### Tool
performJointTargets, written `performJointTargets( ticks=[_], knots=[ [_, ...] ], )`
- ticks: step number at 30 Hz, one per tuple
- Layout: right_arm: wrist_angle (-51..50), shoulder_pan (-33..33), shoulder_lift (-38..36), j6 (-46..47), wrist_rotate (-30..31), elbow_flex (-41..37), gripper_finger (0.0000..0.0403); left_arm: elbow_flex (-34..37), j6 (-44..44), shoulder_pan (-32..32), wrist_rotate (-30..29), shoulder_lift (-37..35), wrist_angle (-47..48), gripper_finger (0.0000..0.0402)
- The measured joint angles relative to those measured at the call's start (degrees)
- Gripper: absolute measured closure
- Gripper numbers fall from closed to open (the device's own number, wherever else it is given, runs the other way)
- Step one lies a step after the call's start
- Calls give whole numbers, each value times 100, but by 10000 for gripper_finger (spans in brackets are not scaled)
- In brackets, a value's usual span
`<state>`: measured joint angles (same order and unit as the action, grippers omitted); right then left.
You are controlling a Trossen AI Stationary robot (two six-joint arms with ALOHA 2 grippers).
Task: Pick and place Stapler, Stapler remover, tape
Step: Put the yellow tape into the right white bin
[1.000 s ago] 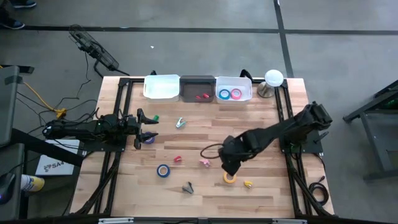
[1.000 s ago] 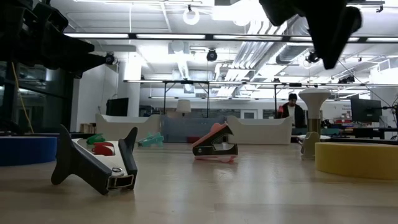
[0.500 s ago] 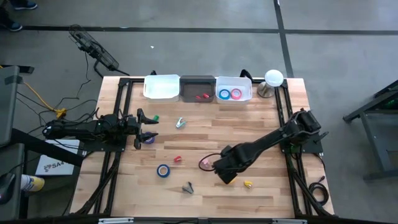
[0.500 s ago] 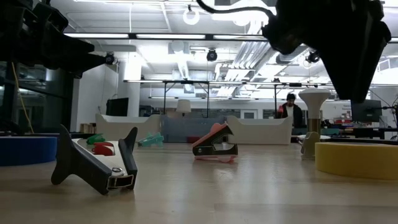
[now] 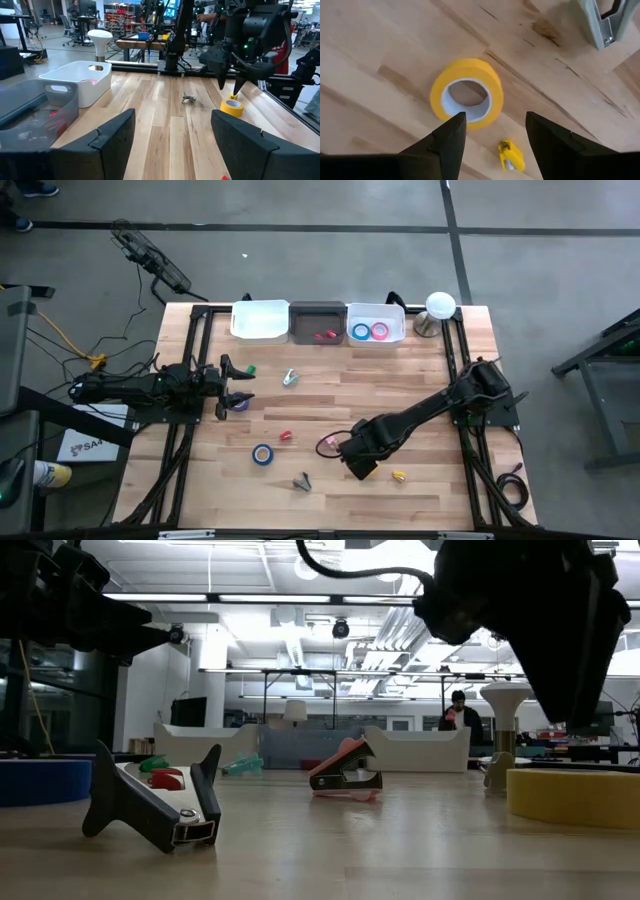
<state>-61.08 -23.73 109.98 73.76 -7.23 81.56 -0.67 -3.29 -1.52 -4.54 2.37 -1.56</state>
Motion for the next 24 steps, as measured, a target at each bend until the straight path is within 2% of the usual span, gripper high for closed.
performJointTargets(
  ticks=[11, 20, 24],
  knots=[
    [1458, 9, 8, 283, -347, -992, 206, 0, 0, 0, -6, 2, 0, 143],
    [1590, 13, -5, 331, -233, -1266, 208, 0, 0, 1, -9, 1, -1, 143],
    [1497, 45, -5, 150, -193, -1266, 226, 0, 0, 1, -11, 1, 0, 143]
  ],
)
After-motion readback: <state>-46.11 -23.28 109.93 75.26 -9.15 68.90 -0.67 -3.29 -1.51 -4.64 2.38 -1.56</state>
